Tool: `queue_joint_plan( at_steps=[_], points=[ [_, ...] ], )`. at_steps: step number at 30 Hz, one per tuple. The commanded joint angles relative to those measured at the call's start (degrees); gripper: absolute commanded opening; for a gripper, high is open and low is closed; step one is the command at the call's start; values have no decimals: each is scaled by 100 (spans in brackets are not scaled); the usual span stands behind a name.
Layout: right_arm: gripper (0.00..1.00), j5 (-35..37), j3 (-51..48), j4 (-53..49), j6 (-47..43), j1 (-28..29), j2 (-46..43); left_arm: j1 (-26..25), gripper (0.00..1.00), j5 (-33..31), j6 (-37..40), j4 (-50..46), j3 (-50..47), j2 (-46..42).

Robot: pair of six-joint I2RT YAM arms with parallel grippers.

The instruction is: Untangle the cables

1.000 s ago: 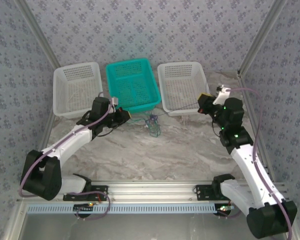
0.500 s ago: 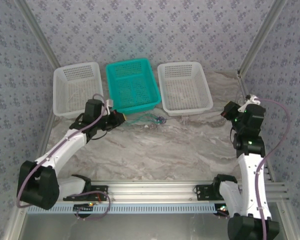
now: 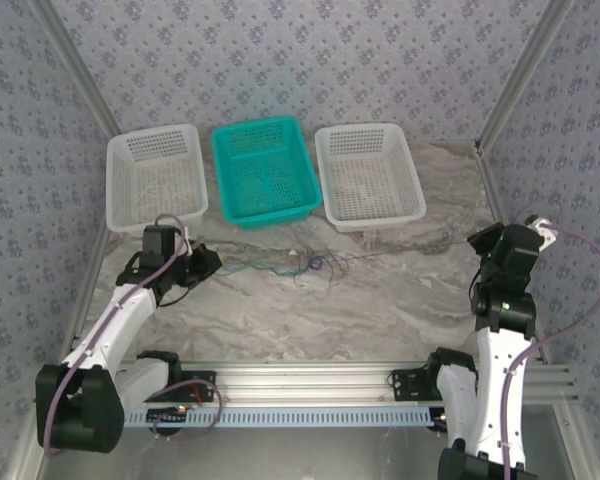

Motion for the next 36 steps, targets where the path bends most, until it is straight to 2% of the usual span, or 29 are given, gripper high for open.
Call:
queue_joint_plan(
  at_steps=[1, 7, 9, 13, 17, 20, 24, 28, 36],
  points=[
    [0, 739, -28, -75, 138, -92, -21, 380, 0, -15, 415, -377, -82, -158],
    [0, 982, 98, -26, -14, -135, 1, 901, 0, -231, 604, -659, -124, -156],
    [0, 508, 70, 302, -81, -142, 42, 935, 0, -87, 528, -425, -200, -109],
    [0, -1215, 227, 809, -86, -103, 209, 930, 0, 363, 264, 102, -311, -15],
    [0, -1662, 819, 709, -90, 49, 481, 921, 0, 515, 238, 205, -296, -19],
    [0, -1817, 1422, 817, -222, 365, 798, 863, 0, 535, 261, 219, -312, -10],
    [0, -1517, 2707, 670, -379, 837, 1552, 731, 0, 568, 237, 267, -323, 69],
    [0, -1712, 3851, 989, -532, 1238, 2635, 428, 0, 592, 156, 504, -307, 35],
    [0, -1821, 4937, 1479, -977, 1647, 4549, -560, 0, 420, 471, 611, 186, 31]
  ],
)
